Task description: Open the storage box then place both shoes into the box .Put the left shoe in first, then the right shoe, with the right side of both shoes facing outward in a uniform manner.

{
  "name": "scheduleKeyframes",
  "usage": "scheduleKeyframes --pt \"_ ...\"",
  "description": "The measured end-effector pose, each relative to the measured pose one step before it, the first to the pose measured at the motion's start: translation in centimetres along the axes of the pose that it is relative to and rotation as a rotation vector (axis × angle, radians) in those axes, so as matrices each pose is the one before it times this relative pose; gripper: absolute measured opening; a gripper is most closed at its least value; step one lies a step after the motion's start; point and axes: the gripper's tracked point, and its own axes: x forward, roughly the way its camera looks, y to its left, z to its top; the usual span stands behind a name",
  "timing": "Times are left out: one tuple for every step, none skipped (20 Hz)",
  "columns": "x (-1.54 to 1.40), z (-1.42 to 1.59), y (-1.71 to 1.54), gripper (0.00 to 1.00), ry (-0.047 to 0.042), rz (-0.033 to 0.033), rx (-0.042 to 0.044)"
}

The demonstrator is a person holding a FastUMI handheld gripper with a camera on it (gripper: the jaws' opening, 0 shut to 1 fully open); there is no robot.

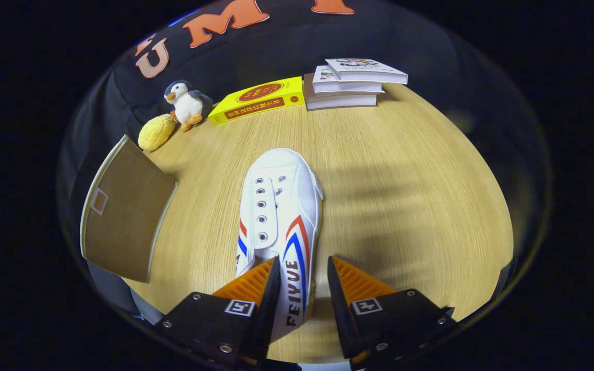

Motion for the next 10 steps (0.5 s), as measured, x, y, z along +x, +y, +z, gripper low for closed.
scheduleKeyframes --pt "0.119 -0.141 0.236 0.48 0.01007 0.01239 0.00316" --pt "0.025 -0.076 0.182 0.43 0.00447 0.01272 0.00715" --pt "0.172 -0.003 -0.059 0.39 0.00700 0.00395 0.00888" --pt "-0.004 -0.095 0.010 0.35 0.00990 0.00519 0.01028" --pt "-0.044 0.046 0.011 0.35 0.00888 0.00508 0.01017" --pt "0.049 0.028 0.011 0.35 0.00199 0.00507 0.00879" --pt "0.154 -0.020 -0.003 0.34 -0.00113 -0.00092 -0.00215" --pt "-0.188 0.080 -0.176 0.32 -0.01152 -0.00558 -0.00727" --pt "0.022 0.091 -0.145 0.29 -0.01167 -0.00817 -0.00201" --pt "-0.026 0.119 -0.174 0.21 -0.01576 -0.00519 0.00565"
